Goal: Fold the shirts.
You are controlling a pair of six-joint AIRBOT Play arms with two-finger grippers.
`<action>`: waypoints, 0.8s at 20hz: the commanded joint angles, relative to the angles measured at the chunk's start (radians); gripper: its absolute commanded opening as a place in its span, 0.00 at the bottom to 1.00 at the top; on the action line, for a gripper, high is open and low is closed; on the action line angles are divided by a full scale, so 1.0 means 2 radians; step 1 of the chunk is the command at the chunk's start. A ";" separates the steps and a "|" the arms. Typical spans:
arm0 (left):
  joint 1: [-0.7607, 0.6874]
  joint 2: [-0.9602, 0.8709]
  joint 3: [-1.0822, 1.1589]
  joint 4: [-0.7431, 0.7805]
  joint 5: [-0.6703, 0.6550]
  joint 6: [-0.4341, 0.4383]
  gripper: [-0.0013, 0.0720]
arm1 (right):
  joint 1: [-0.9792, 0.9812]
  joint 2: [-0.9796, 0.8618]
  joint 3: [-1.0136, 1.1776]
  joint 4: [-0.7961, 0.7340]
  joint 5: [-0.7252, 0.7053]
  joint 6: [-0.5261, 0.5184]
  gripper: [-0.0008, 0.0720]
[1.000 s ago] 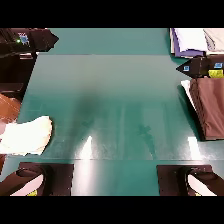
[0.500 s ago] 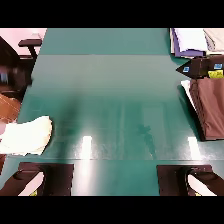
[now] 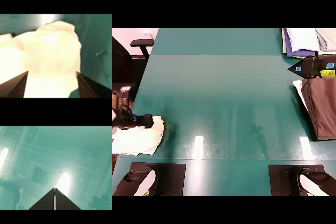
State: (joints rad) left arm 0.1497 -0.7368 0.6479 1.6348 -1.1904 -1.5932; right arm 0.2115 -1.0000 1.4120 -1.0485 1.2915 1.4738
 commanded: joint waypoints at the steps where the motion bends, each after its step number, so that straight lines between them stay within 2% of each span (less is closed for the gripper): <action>1: 0.002 0.002 -0.050 0.008 0.043 -0.015 0.88 | 0.001 -0.001 0.001 0.000 -0.001 0.000 0.04; 2: 0.002 0.002 -0.050 0.008 0.039 -0.015 0.51 | 0.001 -0.001 0.001 0.000 -0.001 0.000 0.04; 3: 0.002 0.002 -0.049 0.007 0.036 -0.015 0.21 | 0.001 -0.001 0.001 0.000 -0.001 0.000 0.04; 4: 0.002 0.002 -0.045 0.006 0.031 -0.016 0.05 | 0.001 -0.001 0.001 0.000 -0.001 0.000 0.04; 7: 0.002 0.006 0.019 0.005 0.000 -0.021 0.05 | 0.001 -0.001 0.001 0.001 -0.010 0.000 0.04; 9: 0.002 0.018 0.110 -0.005 -0.023 -0.016 0.05 | 0.001 -0.001 0.016 0.002 -0.017 0.000 0.04; 12: -0.009 0.027 0.289 -0.068 -0.065 0.011 0.05 | 0.001 -0.001 0.067 0.001 -0.028 0.000 0.04; 16: -0.113 0.020 0.446 -0.087 -0.075 0.014 0.05 | 0.001 -0.001 0.126 0.000 -0.053 0.000 0.04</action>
State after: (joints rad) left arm 0.0368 -0.6910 1.3262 1.5059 -1.3098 -1.5810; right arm 0.2115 -1.0016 1.5898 -1.0462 1.2224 1.4738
